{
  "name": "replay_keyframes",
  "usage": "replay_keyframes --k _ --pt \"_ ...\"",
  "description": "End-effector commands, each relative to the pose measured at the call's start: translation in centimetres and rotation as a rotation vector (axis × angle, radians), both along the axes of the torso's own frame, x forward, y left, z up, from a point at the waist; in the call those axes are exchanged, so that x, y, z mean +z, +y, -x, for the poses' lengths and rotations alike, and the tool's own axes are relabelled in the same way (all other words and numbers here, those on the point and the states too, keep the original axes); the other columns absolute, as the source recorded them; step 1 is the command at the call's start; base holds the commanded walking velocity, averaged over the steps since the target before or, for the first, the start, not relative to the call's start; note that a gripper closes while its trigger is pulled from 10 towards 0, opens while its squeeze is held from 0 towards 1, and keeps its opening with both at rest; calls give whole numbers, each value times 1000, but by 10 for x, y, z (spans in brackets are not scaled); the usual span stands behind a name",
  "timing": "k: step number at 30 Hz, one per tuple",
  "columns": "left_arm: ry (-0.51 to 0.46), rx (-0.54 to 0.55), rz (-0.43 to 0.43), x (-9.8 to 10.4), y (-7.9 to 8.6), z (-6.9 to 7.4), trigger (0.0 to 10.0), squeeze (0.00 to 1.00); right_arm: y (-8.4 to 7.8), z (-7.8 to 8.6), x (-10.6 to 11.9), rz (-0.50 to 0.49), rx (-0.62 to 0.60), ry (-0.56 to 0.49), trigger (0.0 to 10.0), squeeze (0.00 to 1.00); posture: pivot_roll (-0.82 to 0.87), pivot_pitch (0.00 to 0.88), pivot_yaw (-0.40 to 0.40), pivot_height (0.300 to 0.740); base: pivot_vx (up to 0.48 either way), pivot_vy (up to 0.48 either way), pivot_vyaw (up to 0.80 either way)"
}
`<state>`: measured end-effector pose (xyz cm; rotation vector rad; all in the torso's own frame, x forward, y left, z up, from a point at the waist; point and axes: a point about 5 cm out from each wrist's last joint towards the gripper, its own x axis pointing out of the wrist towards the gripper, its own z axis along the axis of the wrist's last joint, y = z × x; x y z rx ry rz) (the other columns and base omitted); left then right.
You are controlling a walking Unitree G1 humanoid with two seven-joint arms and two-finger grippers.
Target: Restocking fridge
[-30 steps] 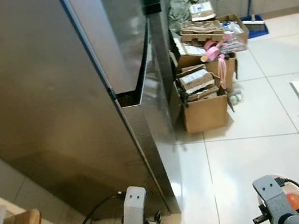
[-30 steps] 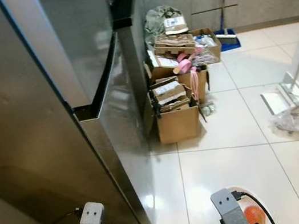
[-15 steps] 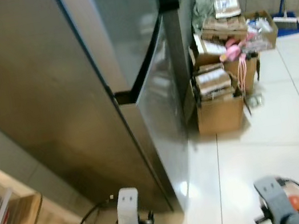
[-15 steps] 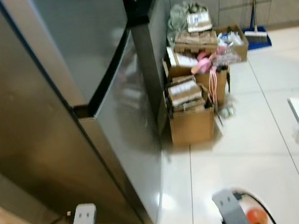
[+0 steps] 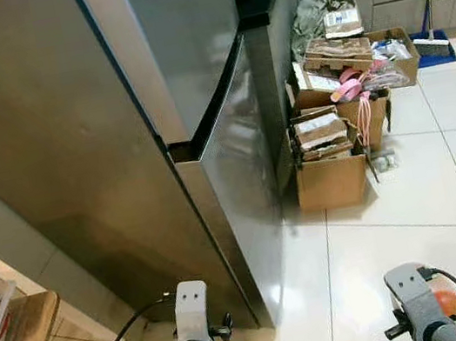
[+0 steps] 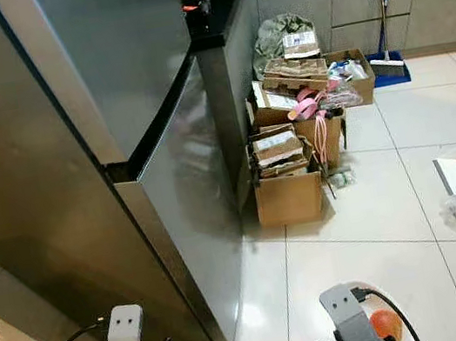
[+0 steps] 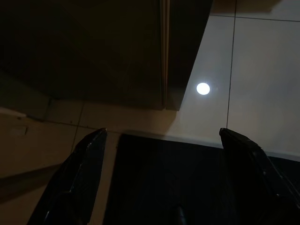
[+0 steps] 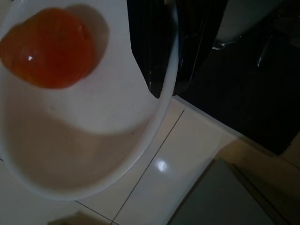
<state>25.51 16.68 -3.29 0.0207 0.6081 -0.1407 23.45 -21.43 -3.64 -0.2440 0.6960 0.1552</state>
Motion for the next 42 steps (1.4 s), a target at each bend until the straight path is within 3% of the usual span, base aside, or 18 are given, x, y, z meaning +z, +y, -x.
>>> replay_keyframes --k 1,9,14,16,19,26,27,31,33,42 --pt "15 -26 -38 -2 4 3 10000 0 4 -3 2 -3 16 -20 10000 0 -101 78 104 740 0 -480 0" --pt "-16 87 -29 6 10 -7 10000 0 3 -4 3 -2 15 -26 10000 0 -105 90 107 740 0 -240 0" --pt "-136 113 -105 24 17 -23 10000 0 3 -7 6 -6 23 -43 10000 0 -109 101 108 740 0 0 0" --pt "-229 188 -126 38 27 -32 10000 0 2 -8 8 -10 24 -54 10000 0 -111 104 101 740 0 0 0" --pt "-309 320 -77 56 48 -42 10000 0 -1 -11 11 -11 31 -65 10000 0 -108 106 81 740 0 0 0" --pt "-347 244 -74 68 53 -53 10000 0 1 -15 15 -7 59 -78 10000 0 -112 113 70 740 0 0 0" --pt "-363 258 -31 75 58 -58 0 0 3 -17 17 -8 68 -87 10000 0 -113 118 69 740 0 0 0" --pt "-388 248 18 84 58 -66 0 0 3 -19 19 -8 78 -96 10000 0 -112 128 65 740 0 0 0" --pt "-401 167 58 94 52 -77 0 0 4 -22 22 1 107 -104 10000 0 -112 150 59 740 0 0 0" --pt "-425 153 34 118 61 -94 0 0 2 -26 33 0 128 -141 10000 0 -107 210 49 740 0 0 0"
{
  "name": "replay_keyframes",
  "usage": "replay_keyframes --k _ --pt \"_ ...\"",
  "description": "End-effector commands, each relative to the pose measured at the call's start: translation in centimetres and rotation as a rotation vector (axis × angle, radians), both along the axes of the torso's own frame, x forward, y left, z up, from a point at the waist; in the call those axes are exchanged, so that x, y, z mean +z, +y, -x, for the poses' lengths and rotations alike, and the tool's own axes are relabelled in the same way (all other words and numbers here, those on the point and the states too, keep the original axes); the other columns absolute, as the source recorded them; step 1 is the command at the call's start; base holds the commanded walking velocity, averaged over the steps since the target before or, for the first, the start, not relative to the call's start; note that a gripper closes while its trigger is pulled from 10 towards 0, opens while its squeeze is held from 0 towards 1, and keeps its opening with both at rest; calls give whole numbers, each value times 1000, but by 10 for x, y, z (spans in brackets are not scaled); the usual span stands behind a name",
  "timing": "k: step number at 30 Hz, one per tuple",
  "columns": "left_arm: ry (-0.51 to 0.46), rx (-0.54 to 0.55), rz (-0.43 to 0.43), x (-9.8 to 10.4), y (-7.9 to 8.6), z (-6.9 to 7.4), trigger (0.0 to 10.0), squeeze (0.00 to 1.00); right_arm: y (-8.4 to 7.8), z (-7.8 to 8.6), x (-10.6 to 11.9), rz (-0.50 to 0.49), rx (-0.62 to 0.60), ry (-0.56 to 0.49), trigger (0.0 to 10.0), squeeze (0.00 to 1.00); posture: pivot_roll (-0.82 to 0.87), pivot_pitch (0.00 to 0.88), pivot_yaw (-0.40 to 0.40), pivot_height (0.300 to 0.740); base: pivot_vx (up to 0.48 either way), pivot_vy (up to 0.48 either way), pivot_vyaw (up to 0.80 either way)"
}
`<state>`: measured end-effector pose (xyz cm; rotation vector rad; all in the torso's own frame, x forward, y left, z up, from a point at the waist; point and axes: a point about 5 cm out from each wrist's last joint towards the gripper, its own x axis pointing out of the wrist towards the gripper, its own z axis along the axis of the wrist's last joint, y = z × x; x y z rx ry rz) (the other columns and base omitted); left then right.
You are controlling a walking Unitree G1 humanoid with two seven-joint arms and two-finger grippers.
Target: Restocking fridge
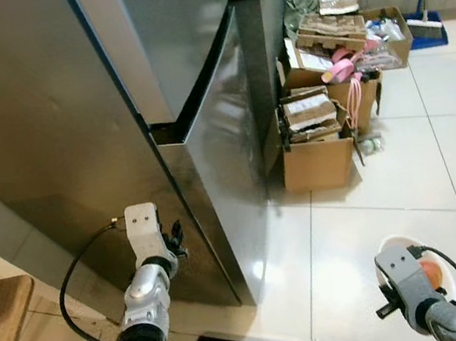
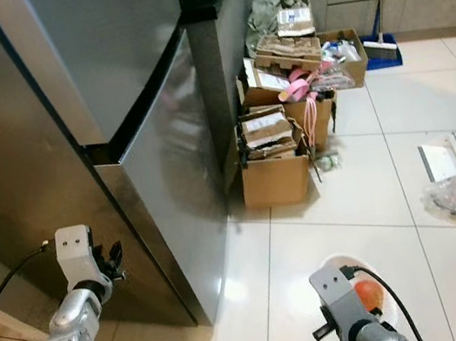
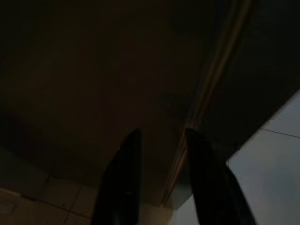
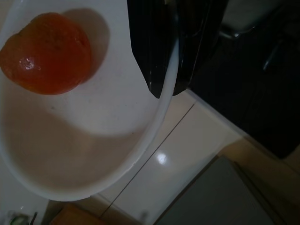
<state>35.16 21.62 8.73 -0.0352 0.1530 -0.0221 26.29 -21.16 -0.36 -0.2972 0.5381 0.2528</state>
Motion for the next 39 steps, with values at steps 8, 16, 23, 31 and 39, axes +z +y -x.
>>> replay_keyframes --k 8,16,23,31,39 --pt "-13 19 -61 15 18 -6 10000 0 2 -5 11 -21 2 -39 10000 0 -84 257 56 740 0 0 0" --pt "-37 -32 -34 25 17 -13 10000 0 3 -7 19 -43 -22 -67 10000 0 -77 289 59 740 0 0 0" --pt "-54 -95 -15 32 3 -19 10000 0 -2 -6 22 -41 -53 -86 10000 0 -89 294 67 740 0 0 0" --pt "-105 -136 68 45 -15 -28 10000 0 -7 -1 24 -18 -77 -106 10000 0 -98 295 79 740 0 0 0" --pt "-148 -203 104 56 -35 -35 10000 0 -10 2 26 -12 -91 -116 10000 0 -101 296 81 740 0 0 0"
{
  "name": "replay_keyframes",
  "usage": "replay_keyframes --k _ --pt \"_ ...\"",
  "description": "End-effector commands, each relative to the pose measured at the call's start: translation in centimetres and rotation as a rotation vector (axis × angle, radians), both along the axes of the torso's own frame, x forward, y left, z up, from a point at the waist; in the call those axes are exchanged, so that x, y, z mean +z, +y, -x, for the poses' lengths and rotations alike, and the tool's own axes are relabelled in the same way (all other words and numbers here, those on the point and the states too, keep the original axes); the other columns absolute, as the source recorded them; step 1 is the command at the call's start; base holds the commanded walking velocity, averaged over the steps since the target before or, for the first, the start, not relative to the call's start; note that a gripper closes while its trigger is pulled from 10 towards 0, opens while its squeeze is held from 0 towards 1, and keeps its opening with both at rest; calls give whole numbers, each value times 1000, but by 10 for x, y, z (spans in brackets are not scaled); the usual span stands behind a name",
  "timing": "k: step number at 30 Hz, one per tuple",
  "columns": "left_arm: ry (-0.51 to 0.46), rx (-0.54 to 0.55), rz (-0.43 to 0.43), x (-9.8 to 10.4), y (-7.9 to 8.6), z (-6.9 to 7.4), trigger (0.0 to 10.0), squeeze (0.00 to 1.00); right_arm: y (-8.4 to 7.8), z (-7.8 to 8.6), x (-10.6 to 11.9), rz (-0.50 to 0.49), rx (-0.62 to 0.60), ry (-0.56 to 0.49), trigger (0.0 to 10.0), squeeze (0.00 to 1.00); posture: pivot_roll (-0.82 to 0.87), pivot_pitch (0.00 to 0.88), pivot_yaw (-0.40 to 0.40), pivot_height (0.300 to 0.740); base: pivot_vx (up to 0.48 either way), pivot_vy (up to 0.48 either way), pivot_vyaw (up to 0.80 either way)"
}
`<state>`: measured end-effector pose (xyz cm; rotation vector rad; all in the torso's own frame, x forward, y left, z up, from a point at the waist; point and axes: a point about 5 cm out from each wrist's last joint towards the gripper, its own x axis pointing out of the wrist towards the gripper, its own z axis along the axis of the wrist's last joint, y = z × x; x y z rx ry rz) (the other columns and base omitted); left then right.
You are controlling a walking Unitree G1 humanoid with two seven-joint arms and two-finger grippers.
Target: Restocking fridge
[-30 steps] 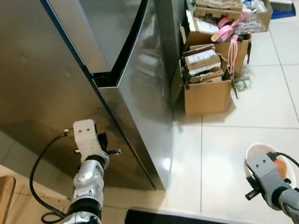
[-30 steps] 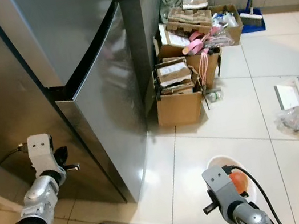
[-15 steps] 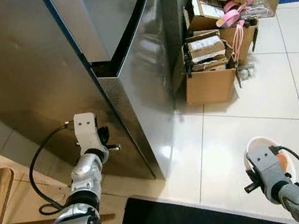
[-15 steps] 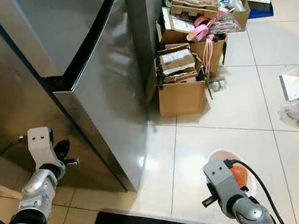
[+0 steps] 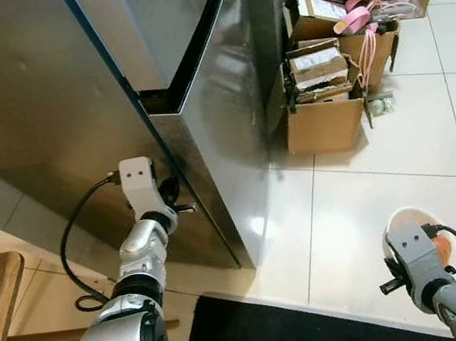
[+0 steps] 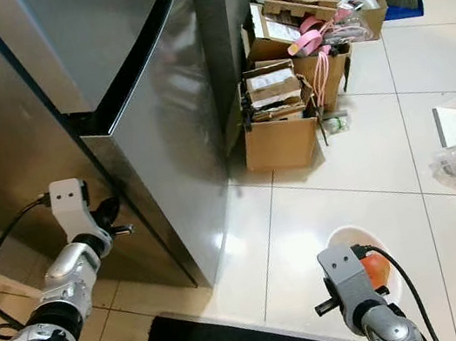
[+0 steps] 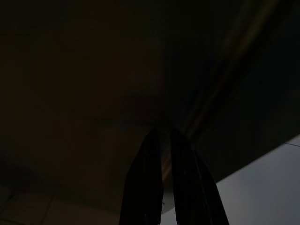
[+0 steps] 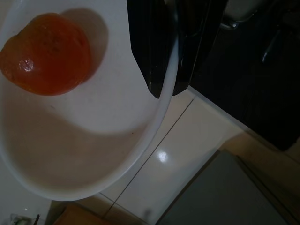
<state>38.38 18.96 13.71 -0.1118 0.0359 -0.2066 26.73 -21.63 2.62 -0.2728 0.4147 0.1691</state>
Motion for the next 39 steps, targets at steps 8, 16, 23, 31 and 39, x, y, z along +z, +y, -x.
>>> replay_keyframes --k 8,16,23,31,39 --pt "-43 -110 43 10 -22 -5 10000 0 -5 6 -2 8 -22 13 10000 0 -104 296 78 740 0 0 0" --pt "-32 -219 -40 19 -40 -10 10000 0 -10 6 1 26 -25 11 10000 0 -118 305 74 740 0 0 0" --pt "-47 -217 -55 36 -41 -17 10000 0 -14 7 2 31 -33 12 10000 0 -121 308 84 740 0 0 0" --pt "-68 -265 -25 47 -47 -20 10000 1000 -13 8 2 28 -41 11 10000 0 -121 303 93 740 0 0 0" --pt "-33 -450 3 39 -73 -14 10000 1000 -14 10 -1 29 -36 23 10000 0 -120 300 95 740 0 0 0"
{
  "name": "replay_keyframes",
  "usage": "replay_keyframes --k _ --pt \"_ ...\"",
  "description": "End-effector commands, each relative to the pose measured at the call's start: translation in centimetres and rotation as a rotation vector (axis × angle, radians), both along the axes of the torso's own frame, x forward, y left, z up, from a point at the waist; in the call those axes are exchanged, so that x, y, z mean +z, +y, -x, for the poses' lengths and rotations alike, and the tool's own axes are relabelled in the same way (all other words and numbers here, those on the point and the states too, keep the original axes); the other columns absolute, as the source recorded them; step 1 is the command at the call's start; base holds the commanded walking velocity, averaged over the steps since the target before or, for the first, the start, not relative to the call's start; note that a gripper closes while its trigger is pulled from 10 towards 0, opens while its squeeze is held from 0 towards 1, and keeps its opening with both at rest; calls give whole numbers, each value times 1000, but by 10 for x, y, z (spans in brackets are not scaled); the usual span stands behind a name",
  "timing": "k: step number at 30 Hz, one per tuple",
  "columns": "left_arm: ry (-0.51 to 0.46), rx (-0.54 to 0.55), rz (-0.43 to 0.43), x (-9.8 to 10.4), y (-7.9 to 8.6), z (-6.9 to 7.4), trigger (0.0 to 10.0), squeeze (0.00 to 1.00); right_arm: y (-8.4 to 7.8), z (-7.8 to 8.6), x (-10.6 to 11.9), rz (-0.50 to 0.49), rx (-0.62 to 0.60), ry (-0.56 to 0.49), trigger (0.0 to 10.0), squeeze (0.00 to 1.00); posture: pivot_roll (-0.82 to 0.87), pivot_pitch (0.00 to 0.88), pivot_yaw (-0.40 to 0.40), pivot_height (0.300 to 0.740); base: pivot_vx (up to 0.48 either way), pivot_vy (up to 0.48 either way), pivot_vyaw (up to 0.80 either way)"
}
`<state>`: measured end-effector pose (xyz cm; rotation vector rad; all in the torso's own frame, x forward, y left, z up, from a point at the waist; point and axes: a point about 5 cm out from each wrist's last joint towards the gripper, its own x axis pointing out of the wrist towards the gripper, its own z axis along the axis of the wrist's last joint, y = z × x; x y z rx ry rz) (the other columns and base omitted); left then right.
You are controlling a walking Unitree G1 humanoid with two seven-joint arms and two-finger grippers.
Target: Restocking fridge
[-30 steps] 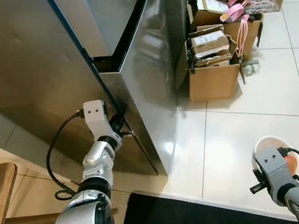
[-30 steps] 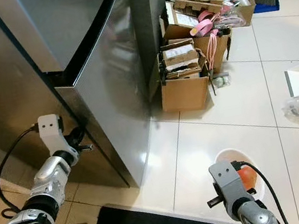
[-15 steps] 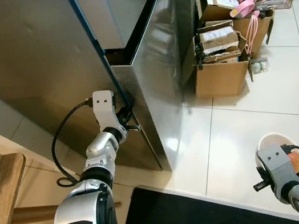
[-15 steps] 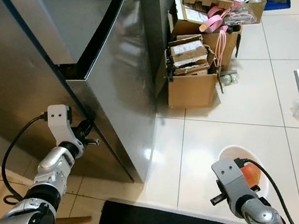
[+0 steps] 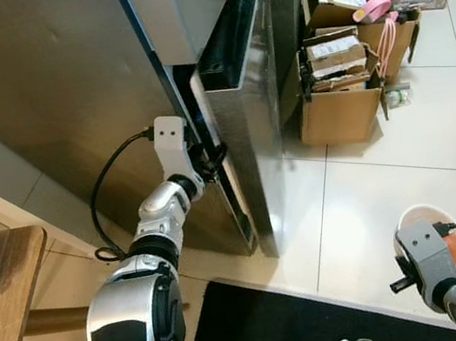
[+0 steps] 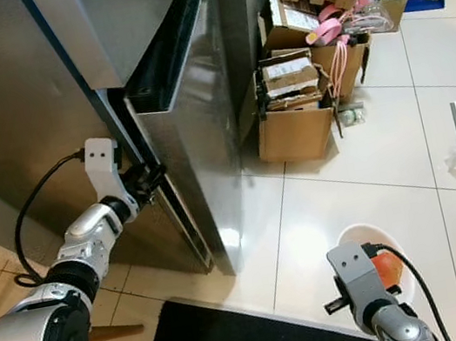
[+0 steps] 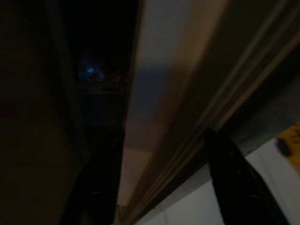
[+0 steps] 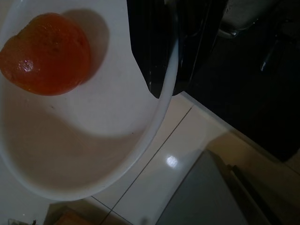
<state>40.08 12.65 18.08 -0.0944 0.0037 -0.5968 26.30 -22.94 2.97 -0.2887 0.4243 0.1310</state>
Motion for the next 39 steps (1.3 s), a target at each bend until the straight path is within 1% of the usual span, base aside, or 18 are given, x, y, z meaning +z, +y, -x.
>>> replay_keyframes --k 1,3,4,7,9,11,15,16,17,18,27,29,30,31,33,34,36,39 --pt "22 -62 1 -5 -10 3 10000 1000 -1 6 -4 5 -2 20 10000 0 -120 300 95 740 0 0 0" --pt "42 -262 22 -9 -43 11 10000 1000 1 8 -7 1 12 32 10000 0 -108 293 85 740 0 0 0" --pt "42 -262 22 -9 -43 11 10000 1000 1 8 -7 1 12 32 10000 0 -108 293 85 740 0 0 0" --pt "61 -616 87 -11 -97 33 10000 1000 6 8 -10 -5 33 45 10000 0 -107 291 84 740 0 0 0" --pt "61 -616 87 -11 -97 33 10000 1000 6 8 -10 -5 33 45 10000 0 -107 291 84 740 0 0 0" --pt "80 -886 121 -14 -132 56 10000 1000 10 6 -10 -10 46 47 10000 0 -115 275 91 740 0 0 0" --pt "89 -1036 118 -20 -146 72 10000 1000 12 5 -10 -11 53 48 10000 0 -115 265 96 740 0 0 0" --pt "87 -1032 118 -22 -146 73 10000 306 12 4 -10 -12 53 48 10000 0 -114 262 96 740 0 0 0" --pt "89 -1018 125 -24 -143 73 10000 0 13 3 -10 -13 53 48 10000 0 -112 254 97 740 0 0 0" --pt "89 -1018 125 -24 -143 73 10000 0 13 3 -10 -13 53 48 10000 0 -112 254 97 740 0 0 0" --pt "103 -627 120 -53 -84 57 10000 0 19 -2 -14 -22 56 53 10000 0 -92 204 111 740 0 0 0" --pt "116 -591 117 -56 -79 57 10000 0 20 -3 -14 -23 56 53 10000 0 -92 204 111 740 0 0 0" --pt "201 -365 1 -79 -58 53 10000 0 21 -4 -15 -24 55 55 10000 0 -89 180 111 740 0 0 0" --pt "201 -365 1 -79 -58 53 10000 0 21 -4 -15 -24 55 55 10000 0 -89 180 111 740 0 0 0" --pt "338 45 -154 -121 -8 59 10000 0 22 -5 -18 -28 50 60 10000 0 -87 164 108 740 0 0 0" --pt "338 45 -154 -121 -8 59 10000 0 22 -5 -18 -28 50 60 10000 0 -87 164 108 740 0 0 0" --pt "425 208 -175 -148 19 77 10000 0 24 -6 -21 -21 56 77 10000 0 -86 142 98 740 0 0 0" --pt "458 235 -167 -158 25 86 10000 0 25 -6 -23 2 66 86 10000 0 -78 133 89 740 0 0 0"
